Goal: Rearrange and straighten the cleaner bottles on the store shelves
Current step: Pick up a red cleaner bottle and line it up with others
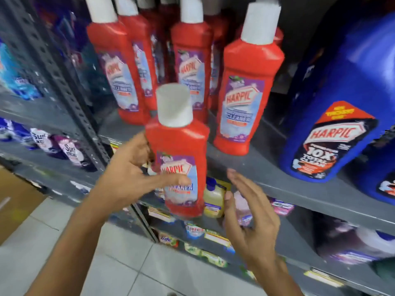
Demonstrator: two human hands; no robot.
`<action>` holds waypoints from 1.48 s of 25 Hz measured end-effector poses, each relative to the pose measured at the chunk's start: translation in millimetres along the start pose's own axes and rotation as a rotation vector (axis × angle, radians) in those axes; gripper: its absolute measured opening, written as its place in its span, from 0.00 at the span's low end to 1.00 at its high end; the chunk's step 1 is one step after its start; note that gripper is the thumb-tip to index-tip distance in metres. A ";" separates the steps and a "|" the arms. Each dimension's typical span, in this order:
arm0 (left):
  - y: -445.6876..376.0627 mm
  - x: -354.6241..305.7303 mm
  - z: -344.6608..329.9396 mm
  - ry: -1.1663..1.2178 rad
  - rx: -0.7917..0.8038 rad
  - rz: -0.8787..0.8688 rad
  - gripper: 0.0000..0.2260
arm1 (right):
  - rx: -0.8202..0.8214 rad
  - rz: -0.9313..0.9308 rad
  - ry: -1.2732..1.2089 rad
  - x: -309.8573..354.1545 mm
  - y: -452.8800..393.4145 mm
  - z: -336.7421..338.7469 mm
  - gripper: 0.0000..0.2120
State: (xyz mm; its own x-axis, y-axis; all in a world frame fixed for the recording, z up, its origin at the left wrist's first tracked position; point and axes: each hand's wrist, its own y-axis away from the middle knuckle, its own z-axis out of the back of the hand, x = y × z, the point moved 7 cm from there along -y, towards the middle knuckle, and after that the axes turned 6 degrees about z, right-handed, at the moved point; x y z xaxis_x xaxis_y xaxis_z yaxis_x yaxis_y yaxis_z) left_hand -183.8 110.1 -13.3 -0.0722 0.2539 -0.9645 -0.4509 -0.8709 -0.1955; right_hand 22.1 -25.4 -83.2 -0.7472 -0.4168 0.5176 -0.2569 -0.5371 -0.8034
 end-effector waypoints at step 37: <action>-135.4 -19.8 55.7 -0.046 0.144 -0.124 0.34 | 0.221 -0.053 0.704 20.8 -42.0 -114.5 0.24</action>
State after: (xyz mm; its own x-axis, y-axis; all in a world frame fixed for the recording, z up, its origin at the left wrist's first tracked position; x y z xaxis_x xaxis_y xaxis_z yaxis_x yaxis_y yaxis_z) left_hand -170.9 246.5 42.1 -0.0470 0.3774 -0.9249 -0.5814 -0.7632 -0.2819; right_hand -52.8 72.4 -72.4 -0.9727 0.1432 0.1828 -0.2297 -0.7094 -0.6663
